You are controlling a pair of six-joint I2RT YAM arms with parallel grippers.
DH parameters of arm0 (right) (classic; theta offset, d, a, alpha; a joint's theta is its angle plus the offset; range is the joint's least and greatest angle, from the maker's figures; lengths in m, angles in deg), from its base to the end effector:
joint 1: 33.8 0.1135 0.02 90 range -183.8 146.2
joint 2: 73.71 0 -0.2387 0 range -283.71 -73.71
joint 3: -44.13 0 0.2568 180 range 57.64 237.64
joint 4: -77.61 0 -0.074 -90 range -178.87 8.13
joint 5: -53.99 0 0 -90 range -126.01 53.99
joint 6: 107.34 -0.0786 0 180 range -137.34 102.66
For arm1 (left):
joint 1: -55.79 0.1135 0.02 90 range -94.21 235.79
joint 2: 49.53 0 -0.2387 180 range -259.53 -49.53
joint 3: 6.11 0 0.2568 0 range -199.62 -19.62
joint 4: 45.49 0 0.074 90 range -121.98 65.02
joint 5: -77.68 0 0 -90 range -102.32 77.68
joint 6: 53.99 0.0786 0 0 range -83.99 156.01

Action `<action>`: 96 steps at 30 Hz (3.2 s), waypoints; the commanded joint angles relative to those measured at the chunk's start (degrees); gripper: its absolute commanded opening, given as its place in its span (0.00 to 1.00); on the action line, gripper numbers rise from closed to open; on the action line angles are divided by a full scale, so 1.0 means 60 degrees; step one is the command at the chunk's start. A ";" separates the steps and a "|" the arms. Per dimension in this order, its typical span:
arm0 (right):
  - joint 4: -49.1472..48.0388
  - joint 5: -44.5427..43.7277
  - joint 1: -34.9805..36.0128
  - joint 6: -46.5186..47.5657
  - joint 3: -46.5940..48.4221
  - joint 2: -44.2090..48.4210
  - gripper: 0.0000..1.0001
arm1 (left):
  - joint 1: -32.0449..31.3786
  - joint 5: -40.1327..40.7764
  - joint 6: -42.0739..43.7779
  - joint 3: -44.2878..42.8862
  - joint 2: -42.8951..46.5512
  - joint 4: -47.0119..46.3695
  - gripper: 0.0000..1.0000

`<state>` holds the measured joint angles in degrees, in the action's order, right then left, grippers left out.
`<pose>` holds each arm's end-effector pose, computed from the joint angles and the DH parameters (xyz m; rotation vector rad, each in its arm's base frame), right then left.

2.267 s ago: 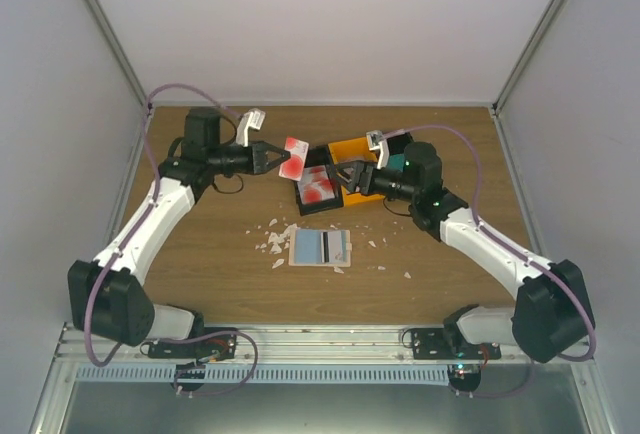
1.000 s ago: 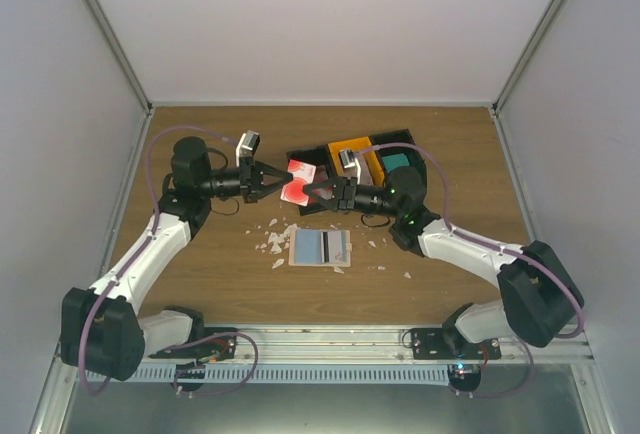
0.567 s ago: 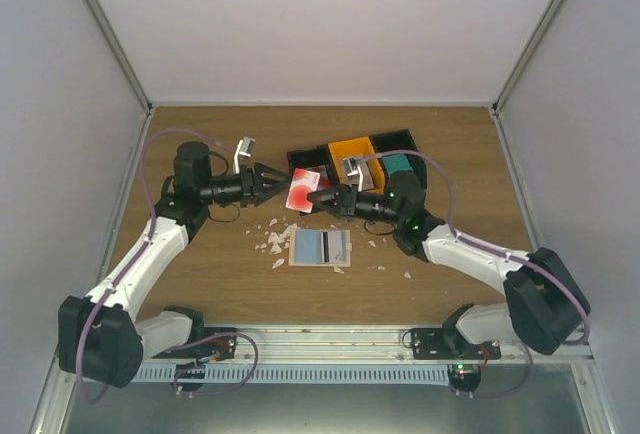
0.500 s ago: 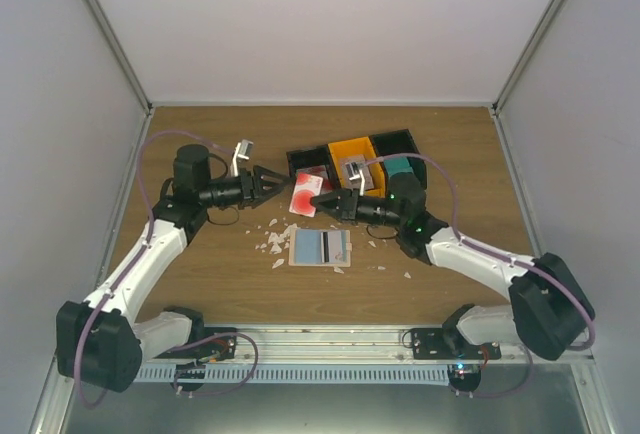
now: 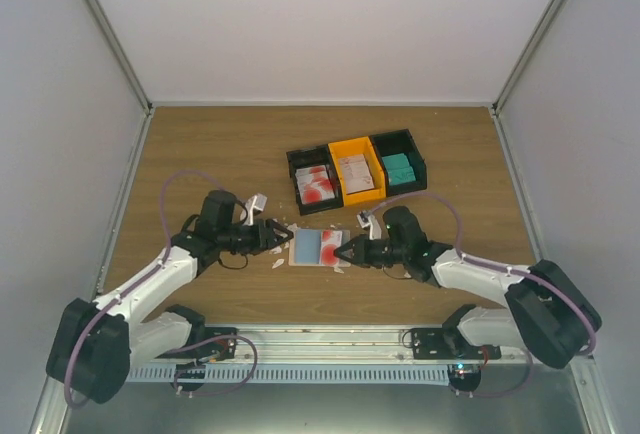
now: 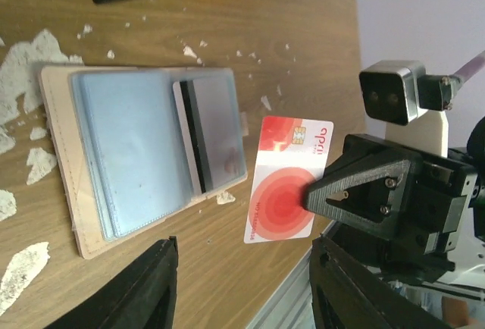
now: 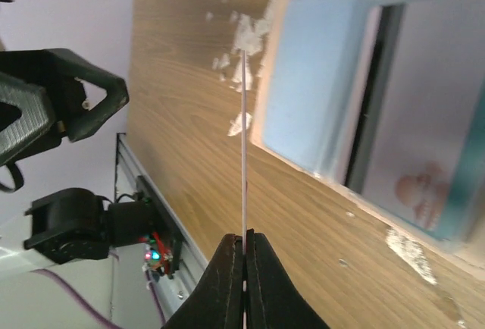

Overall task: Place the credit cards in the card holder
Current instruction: Insert the credit card into the card holder.

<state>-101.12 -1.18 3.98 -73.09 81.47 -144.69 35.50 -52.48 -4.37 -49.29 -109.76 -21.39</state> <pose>0.1856 0.2006 0.1176 -0.0135 2.5210 1.4799 0.2150 -0.1335 0.1572 -0.0265 2.4530 -1.3186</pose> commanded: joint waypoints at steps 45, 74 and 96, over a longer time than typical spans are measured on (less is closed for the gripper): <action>-0.1225 0.1032 -0.1063 0.0672 0.1005 -0.3443 0.01 | -0.1247 0.2377 0.1207 -0.0027 -0.3604 -0.2151 0.14; -0.2104 0.2072 -0.1109 0.0091 0.1096 -0.4659 0.01 | -0.1458 0.2370 0.1206 0.0118 -0.4244 -0.2248 0.13; -0.2947 0.1934 -0.0652 -0.0520 0.1575 -0.5766 0.01 | -0.1540 0.2388 0.1239 0.0278 -0.4230 -0.2320 0.06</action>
<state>-117.78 11.47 -1.09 -75.80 89.67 -177.17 26.99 -38.64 2.16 -48.64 -134.48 -33.45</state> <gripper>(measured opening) 0.015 0.061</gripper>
